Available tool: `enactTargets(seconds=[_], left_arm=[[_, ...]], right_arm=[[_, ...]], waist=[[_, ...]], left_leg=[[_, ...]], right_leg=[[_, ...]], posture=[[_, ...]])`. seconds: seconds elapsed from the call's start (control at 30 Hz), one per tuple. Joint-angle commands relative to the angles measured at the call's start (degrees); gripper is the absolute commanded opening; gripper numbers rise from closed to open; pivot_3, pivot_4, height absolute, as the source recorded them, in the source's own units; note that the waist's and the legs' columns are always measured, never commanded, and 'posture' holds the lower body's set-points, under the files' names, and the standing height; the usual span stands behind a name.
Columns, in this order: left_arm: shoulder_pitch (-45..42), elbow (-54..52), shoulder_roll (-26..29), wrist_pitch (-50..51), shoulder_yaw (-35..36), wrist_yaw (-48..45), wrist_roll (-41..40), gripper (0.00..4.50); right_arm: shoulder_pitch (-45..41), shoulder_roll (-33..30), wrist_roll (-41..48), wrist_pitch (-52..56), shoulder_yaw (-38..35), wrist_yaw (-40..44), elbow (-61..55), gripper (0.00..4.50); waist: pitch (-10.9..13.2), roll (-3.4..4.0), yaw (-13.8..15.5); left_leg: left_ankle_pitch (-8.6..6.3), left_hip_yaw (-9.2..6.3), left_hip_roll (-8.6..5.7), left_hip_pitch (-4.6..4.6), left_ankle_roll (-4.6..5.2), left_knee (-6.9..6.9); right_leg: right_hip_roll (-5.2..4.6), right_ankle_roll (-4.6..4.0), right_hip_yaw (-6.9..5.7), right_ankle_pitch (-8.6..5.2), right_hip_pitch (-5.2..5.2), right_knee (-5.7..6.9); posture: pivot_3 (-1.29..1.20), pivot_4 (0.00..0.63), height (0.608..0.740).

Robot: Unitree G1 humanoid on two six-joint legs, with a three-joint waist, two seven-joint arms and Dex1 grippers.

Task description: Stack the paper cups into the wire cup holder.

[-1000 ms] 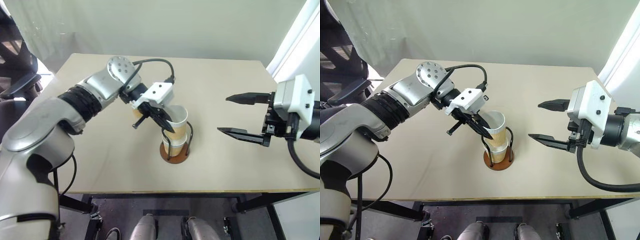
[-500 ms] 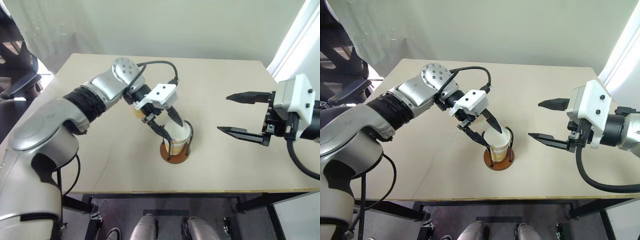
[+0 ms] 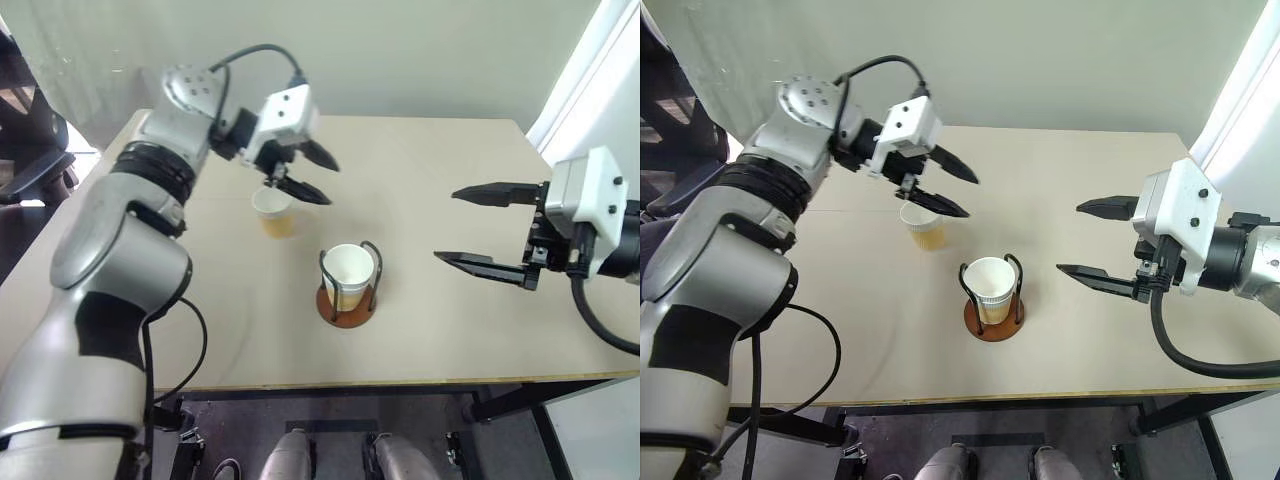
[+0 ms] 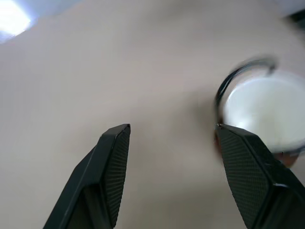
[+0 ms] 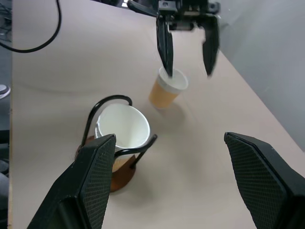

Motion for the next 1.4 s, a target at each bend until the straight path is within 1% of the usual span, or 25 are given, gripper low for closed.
enactTargets(seconds=[0.03,0.07,0.17,0.33,0.47,0.6,0.73,0.9,1.0,1.13,1.23,1.4], left_arm=[[2.73,3.60,1.10,0.14,4.98,12.00,9.07,3.06],[4.11,4.08,1.30,1.62,6.65,14.81,10.45,3.06],[6.91,4.41,1.39,4.15,11.10,18.98,14.47,3.06],[9.75,3.89,0.08,6.05,17.16,21.10,19.49,3.06],[10.76,3.64,-1.11,7.21,20.45,20.07,22.90,3.06],[12.16,3.53,-1.86,7.82,22.80,19.23,25.90,3.06],[12.85,3.54,-2.91,8.62,25.07,21.00,28.16,3.06],[13.78,3.62,-4.43,8.23,26.41,23.50,31.41,3.06],[14.53,3.97,-5.95,8.01,26.62,27.06,33.85,3.06],[15.02,4.14,-6.99,8.43,27.73,26.91,35.17,3.06],[15.36,4.16,-7.48,7.87,27.72,27.30,36.64,2.47],[14.88,4.12,-7.57,7.36,28.55,27.87,37.83,0.69]], right_arm=[[-1.19,-0.47,-0.55,-1.45,0.19,-0.01,-0.16,3.76],[-1.53,-0.36,-0.58,-1.53,0.65,0.02,0.01,3.76],[-2.40,-0.22,-0.62,-1.83,1.67,0.24,0.53,3.76],[-3.99,0.00,-1.05,-2.69,3.65,0.95,1.77,3.76],[-5.07,0.16,-1.46,-3.28,4.80,1.39,2.61,3.76],[-5.42,0.27,-1.55,-3.41,5.29,1.59,2.74,3.76],[-5.54,0.33,-1.46,-3.17,5.34,1.59,2.50,3.76],[-5.94,0.45,-1.22,-2.77,5.48,1.47,2.34,3.76],[-6.11,0.52,-1.01,-2.33,5.51,1.19,2.13,3.76],[-6.17,0.54,-0.83,-1.76,5.34,0.87,1.77,3.76],[-5.89,0.44,-0.66,-1.19,4.92,0.52,1.28,3.76],[-5.39,0.39,-0.55,-0.68,4.39,0.20,0.84,3.76]], waist=[[0.02,0.03,0.02],[0.01,0.01,-0.02],[0.00,-0.02,0.42],[-0.01,-0.04,0.78],[-0.02,-0.06,0.87],[-0.01,-0.04,0.58],[-0.01,-0.03,0.58],[0.00,-0.02,0.70],[0.00,-0.02,0.66],[0.01,-0.01,0.62],[0.00,-0.02,0.54],[0.01,-0.01,0.57]], left_leg=[[0.00,-0.06,0.04,-0.02,0.00,0.01],[0.00,-0.01,0.01,-0.01,0.00,0.01],[0.02,0.01,-0.05,-0.12,0.01,0.07],[0.11,-0.11,-0.27,-0.20,0.11,0.35],[0.02,-0.06,-0.55,-0.21,0.29,0.49],[-0.04,0.01,-0.67,-0.20,0.50,0.56],[0.05,0.00,-0.77,-0.22,0.68,0.58],[0.08,0.01,-0.88,-0.21,0.81,0.59],[0.10,0.02,-0.90,-0.19,0.84,0.60],[0.14,0.02,-0.95,-0.20,0.86,0.61],[0.15,0.03,-0.97,-0.19,0.85,0.60],[0.16,0.01,-0.96,-0.19,0.86,0.59]], right_leg=[[-0.04,0.01,0.05,-0.01,0.00,0.01],[-0.02,0.01,0.02,-0.01,-0.01,0.00],[-0.02,0.04,-0.01,-0.02,-0.07,0.00],[-0.12,0.26,0.08,-0.16,-0.04,0.03],[-0.29,0.41,0.02,-0.25,0.00,0.04],[-0.68,0.52,0.02,-0.32,0.01,0.08],[-0.95,0.61,-0.01,-0.36,0.04,0.11],[-1.06,0.67,-0.09,-0.34,0.10,0.09],[-1.11,0.70,-0.10,-0.32,0.14,0.11],[-1.09,0.74,-0.11,-0.30,0.17,0.11],[-1.09,0.75,-0.11,-0.30,0.17,0.11],[-1.13,0.78,-0.08,-0.31,0.17,0.09]], posture=[[0.00,0.150,0.740],[0.00,0.150,0.740],[0.00,0.150,0.740],[0.00,0.150,0.740],[0.00,0.150,0.740],[0.00,0.150,0.740],[0.00,0.150,0.740],[0.00,0.150,0.740],[0.00,0.150,0.740],[0.00,0.150,0.740],[0.00,0.150,0.740],[0.00,0.150,0.740]])
